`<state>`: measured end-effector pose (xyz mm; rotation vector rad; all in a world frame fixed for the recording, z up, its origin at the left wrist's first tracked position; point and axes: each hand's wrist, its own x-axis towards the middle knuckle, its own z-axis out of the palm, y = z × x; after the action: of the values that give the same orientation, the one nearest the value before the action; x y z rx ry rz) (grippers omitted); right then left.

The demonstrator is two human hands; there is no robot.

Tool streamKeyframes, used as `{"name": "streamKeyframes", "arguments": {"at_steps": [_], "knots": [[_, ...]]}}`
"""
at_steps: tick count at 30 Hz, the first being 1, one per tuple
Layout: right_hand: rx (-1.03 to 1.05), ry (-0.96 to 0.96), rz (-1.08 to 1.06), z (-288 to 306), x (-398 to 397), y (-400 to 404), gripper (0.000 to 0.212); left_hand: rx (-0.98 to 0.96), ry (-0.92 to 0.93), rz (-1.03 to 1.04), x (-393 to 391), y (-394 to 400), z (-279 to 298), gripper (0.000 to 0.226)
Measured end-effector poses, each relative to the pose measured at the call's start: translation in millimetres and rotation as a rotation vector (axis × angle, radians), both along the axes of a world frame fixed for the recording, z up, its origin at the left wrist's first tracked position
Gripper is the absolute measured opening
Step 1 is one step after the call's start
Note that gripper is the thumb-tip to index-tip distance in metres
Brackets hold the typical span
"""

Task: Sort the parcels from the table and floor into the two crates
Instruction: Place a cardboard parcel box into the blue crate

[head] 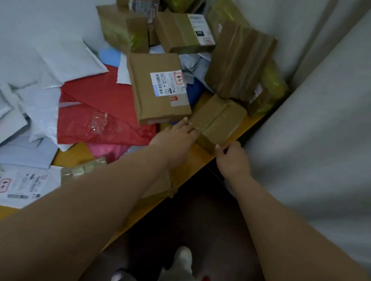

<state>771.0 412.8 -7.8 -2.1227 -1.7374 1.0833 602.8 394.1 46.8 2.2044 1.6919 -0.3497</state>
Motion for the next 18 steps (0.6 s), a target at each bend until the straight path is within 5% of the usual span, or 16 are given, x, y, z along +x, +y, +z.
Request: {"name": "streamKeyframes", "arguments": {"at_steps": [9, 13, 18], "knots": [[-0.186, 0.128, -0.257, -43, -17, 53, 0.091, -0.015, 0.186, -0.065, 25, 61, -41, 0.068], [-0.301, 0.274, -0.282, -62, -19, 43, 0.086, -0.084, 0.225, -0.057, 31, 57, -55, 0.077], [-0.238, 0.725, -0.553, -65, -23, 10, 0.072, -0.179, 0.132, -0.099, 25, 43, -48, 0.076]]}}
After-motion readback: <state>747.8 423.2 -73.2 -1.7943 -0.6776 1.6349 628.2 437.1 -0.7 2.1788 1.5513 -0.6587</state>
